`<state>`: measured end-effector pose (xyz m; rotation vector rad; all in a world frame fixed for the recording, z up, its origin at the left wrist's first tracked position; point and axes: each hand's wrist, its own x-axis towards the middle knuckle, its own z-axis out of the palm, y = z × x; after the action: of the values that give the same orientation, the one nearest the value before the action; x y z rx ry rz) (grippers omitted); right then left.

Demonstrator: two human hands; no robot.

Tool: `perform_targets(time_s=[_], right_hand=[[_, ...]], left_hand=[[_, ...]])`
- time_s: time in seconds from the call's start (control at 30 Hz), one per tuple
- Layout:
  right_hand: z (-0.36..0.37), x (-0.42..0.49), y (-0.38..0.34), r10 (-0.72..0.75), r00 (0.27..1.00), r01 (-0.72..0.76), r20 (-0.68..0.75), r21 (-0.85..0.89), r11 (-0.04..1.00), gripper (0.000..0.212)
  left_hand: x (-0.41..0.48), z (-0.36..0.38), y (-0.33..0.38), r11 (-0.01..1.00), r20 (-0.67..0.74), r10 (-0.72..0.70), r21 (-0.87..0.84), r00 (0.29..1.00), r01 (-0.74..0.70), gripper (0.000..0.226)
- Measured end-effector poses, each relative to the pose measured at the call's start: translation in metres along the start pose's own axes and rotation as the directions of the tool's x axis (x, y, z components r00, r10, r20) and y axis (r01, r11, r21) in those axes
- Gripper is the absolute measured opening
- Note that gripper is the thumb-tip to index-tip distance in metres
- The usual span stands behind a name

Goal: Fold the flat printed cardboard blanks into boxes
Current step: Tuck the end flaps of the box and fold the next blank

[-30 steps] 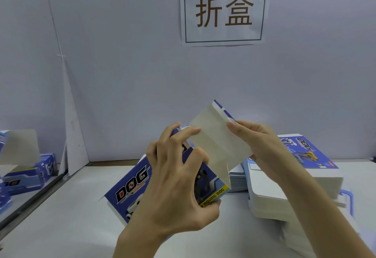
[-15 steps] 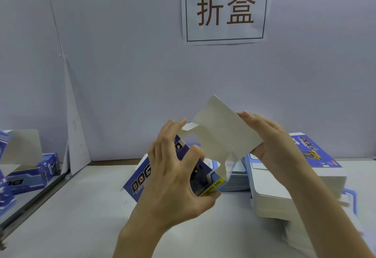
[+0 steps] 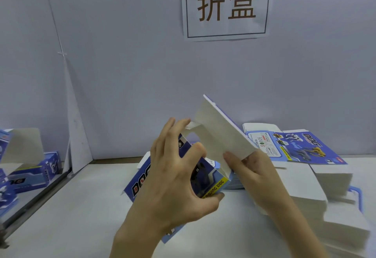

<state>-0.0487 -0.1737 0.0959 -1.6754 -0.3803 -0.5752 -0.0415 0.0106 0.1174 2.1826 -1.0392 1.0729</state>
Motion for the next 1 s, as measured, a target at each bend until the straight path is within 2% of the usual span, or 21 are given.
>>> perform_targets(time_s=[0.13,0.2,0.27,0.4,0.57,0.67,0.73,0.77,0.83,0.9,1.0], right_hand=[[-0.002,-0.003,-0.009,0.004,0.989,-0.006,0.147,0.009,1.0,0.014],[-0.002,-0.004,-0.011,-0.013,0.989,0.002,0.15,0.071,0.998,0.025],[-0.005,-0.005,-0.012,-0.006,0.998,-0.002,0.07,0.122,0.993,0.038],[0.0,0.0,-0.006,-0.018,0.999,0.011,0.045,0.145,0.989,0.03],[-0.001,0.002,-0.002,0.046,0.999,-0.047,0.015,0.135,0.99,0.052],[-0.001,0.002,-0.004,0.019,1.0,-0.022,0.016,0.171,0.985,0.075],[-0.003,-0.001,-0.007,-0.023,0.997,0.013,0.068,0.136,0.991,0.067],[-0.004,-0.002,-0.01,-0.027,0.993,0.015,0.115,0.104,0.994,0.059],[-0.004,-0.005,-0.015,-0.008,0.982,-0.011,0.19,0.097,0.995,0.054],[-0.001,-0.006,-0.019,-0.006,0.985,-0.01,0.174,0.094,0.996,0.056],[0.005,-0.005,-0.021,-0.026,0.995,0.016,0.093,0.108,0.994,0.044]], left_hand=[[0.001,-0.002,-0.005,0.999,0.024,-0.009,-0.035,1.0,0.01,0.057],[0.002,-0.002,-0.004,0.999,0.019,-0.008,-0.035,1.0,0.008,0.057],[0.003,-0.002,-0.004,1.0,0.007,0.001,-0.024,1.0,0.0,0.058],[0.003,0.0,-0.003,0.999,-0.011,0.039,0.004,0.999,-0.039,0.059],[0.003,0.002,0.0,0.999,0.023,0.043,0.025,0.999,-0.044,0.059],[0.002,0.002,0.001,0.999,0.033,0.048,0.021,0.998,-0.049,0.057],[0.002,0.001,0.001,0.999,0.019,0.046,0.009,0.999,-0.046,0.058],[0.002,0.0,0.0,0.999,0.011,0.041,0.006,0.999,-0.041,0.058],[0.003,-0.001,-0.002,0.999,-0.002,0.028,0.018,1.0,-0.028,0.06],[0.004,-0.002,-0.004,0.999,-0.012,0.017,0.028,1.0,-0.017,0.062],[0.004,-0.002,-0.005,0.999,-0.023,0.021,0.033,1.0,-0.02,0.062]])
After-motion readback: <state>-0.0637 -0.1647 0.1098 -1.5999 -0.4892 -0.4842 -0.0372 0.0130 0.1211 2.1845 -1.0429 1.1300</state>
